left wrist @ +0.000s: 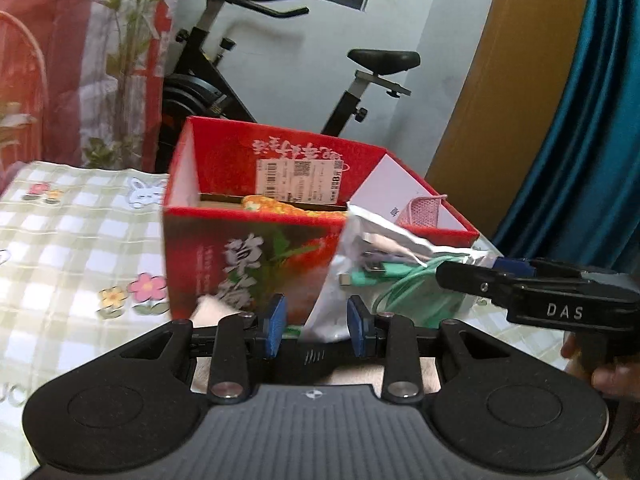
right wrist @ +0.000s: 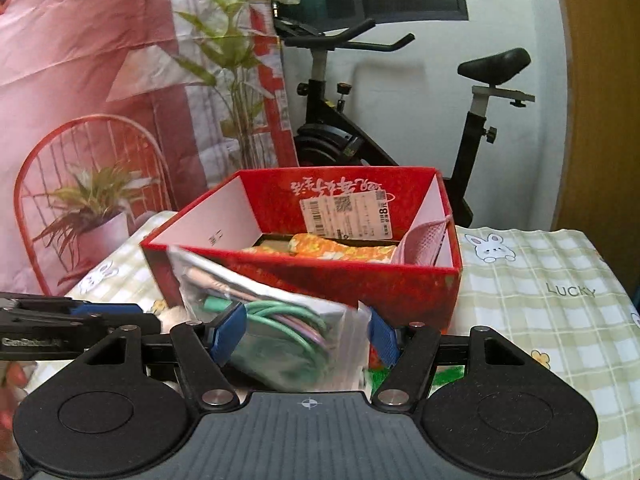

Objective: Organize soft objects
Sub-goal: 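Close the left tool on the white bag and lift it, then carry the white bag over the red box with the left tool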

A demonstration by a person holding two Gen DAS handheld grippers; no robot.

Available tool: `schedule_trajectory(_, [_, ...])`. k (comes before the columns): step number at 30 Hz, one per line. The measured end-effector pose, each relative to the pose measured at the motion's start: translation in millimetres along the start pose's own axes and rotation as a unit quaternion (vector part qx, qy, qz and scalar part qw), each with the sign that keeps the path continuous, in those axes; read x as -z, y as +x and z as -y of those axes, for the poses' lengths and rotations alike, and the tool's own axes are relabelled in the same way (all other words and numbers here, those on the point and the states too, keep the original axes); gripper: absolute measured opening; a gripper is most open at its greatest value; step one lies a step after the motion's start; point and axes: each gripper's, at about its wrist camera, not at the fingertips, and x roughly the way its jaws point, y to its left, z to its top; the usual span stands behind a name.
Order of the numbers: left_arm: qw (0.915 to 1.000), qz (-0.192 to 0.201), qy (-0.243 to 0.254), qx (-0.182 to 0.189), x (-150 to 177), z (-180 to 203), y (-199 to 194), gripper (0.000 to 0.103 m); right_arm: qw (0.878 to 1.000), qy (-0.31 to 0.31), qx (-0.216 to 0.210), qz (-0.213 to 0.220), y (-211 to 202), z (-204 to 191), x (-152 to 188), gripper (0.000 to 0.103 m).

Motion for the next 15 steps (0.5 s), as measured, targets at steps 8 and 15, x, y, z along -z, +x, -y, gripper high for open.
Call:
schedule_trajectory(8, [0.9988,-0.043,0.010,0.021,-3.9,-3.9,40.2,0.035,0.999,0.032,0.001,-0.023,26.1,22.1,11.1,0.063])
schedule_trajectory(15, [0.9973,-0.049,0.022,0.050,-14.2,-2.4,49.2,0.036,0.996,0.081,-0.008,-0.041,29.4,41.7,31.1,0.063])
